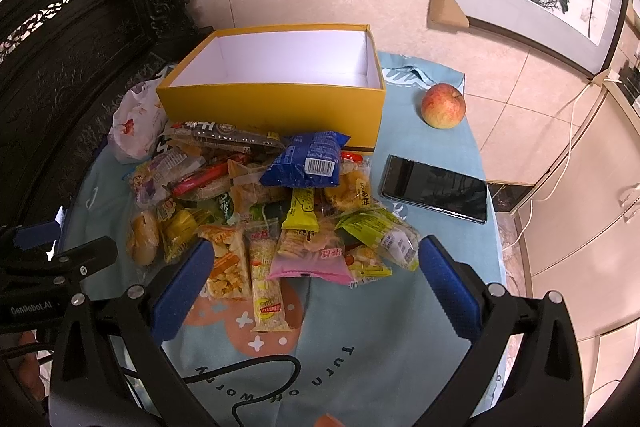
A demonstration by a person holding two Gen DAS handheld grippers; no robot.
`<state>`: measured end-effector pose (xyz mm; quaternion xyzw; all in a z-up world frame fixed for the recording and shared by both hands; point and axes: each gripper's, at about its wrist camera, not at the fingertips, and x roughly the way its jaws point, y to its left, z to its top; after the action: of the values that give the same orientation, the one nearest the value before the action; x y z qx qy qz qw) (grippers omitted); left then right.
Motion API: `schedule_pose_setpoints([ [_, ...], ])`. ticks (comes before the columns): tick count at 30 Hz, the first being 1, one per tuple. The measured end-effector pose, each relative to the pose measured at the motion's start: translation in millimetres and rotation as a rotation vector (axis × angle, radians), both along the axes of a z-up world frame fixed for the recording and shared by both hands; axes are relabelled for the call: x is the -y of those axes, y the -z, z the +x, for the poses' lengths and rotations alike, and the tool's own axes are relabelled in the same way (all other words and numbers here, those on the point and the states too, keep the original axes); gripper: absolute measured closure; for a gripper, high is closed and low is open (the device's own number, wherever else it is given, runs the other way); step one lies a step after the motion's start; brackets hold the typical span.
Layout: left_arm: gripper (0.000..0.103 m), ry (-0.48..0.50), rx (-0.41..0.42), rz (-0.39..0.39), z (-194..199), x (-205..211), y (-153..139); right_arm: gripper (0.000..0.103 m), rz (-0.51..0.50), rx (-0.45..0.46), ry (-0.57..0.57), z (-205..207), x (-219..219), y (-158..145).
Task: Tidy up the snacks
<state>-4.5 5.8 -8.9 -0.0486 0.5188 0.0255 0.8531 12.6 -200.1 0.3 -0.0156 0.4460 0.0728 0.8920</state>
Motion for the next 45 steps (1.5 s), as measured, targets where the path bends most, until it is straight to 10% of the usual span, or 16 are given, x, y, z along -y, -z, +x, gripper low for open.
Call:
schedule_pose_setpoints([
  [45, 0.002, 0.016, 0.009, 0.044, 7.9, -4.7, 16.6, 0.001, -0.037, -0.044, 0.021, 1.6, 22.3, 24.4],
])
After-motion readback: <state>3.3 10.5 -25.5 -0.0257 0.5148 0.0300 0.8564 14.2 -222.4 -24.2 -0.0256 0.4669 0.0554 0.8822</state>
